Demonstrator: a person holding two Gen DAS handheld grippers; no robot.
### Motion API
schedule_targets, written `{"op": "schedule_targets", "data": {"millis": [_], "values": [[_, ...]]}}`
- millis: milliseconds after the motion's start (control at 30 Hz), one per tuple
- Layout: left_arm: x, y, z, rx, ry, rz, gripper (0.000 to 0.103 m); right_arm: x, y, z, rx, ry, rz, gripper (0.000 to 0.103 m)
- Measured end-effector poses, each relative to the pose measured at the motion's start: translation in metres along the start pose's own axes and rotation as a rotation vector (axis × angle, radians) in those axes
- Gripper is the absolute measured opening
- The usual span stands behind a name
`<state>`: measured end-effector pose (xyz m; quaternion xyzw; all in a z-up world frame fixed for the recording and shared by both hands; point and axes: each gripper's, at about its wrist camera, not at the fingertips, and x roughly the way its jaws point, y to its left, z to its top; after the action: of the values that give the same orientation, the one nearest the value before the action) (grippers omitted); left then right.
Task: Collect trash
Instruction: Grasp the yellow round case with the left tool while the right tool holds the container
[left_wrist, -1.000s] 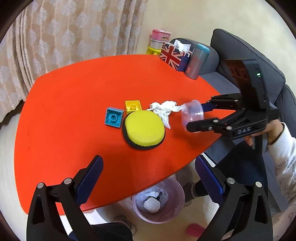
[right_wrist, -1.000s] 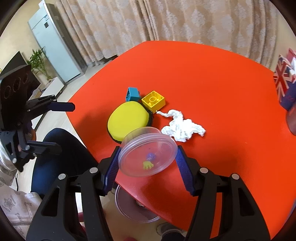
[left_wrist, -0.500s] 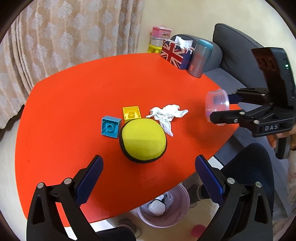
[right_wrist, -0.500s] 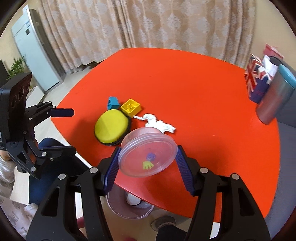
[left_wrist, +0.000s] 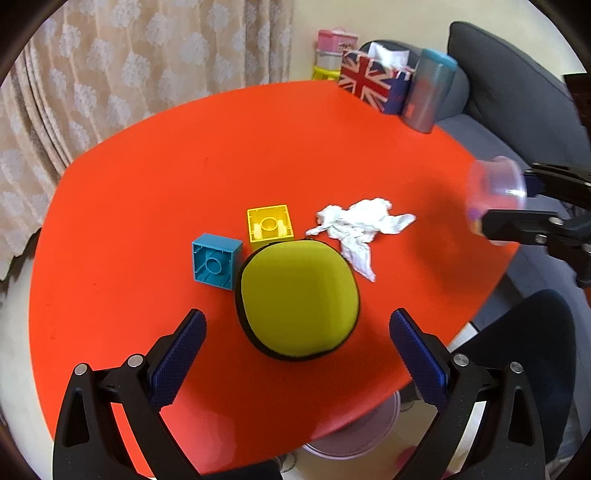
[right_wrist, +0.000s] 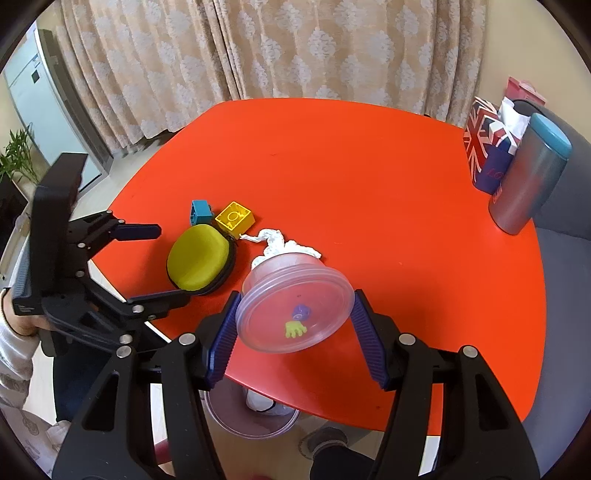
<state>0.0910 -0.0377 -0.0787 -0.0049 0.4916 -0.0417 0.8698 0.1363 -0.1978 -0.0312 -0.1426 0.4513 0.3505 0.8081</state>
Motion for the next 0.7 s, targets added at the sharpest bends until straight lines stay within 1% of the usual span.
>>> {"op": "schedule_targets", "data": {"millis": [267, 333, 367, 400, 433, 467, 700], "values": [[0.021, -0.001, 0.005, -0.004, 0.032, 0.073, 0.095, 0.002, -0.008, -0.004, 0.022, -0.002, 0.011, 0.059], [0.022, -0.001, 0.005, -0.005, 0.034, 0.075, 0.095, 0.002, -0.008, -0.004, 0.024, -0.003, 0.014, 0.059], [0.022, -0.001, 0.005, -0.005, 0.033, 0.075, 0.094, 0.003, -0.008, -0.004, 0.025, -0.004, 0.016, 0.059], [0.023, -0.001, 0.005, -0.006, 0.032, 0.068, 0.085, 0.003, -0.008, -0.004, 0.025, -0.004, 0.016, 0.059], [0.023, -0.001, 0.005, -0.006, 0.04, 0.061, 0.078, 0.003, -0.009, -0.005, 0.025, -0.005, 0.017, 0.059], [0.024, -0.001, 0.006, -0.001, 0.041, 0.068, 0.075, 0.003, -0.008, -0.005, 0.025, -0.006, 0.018, 0.059], [0.018, 0.001, 0.002, -0.005, 0.022, 0.038, 0.073, 0.002, -0.006, -0.007, 0.024, -0.014, 0.017, 0.059]]}}
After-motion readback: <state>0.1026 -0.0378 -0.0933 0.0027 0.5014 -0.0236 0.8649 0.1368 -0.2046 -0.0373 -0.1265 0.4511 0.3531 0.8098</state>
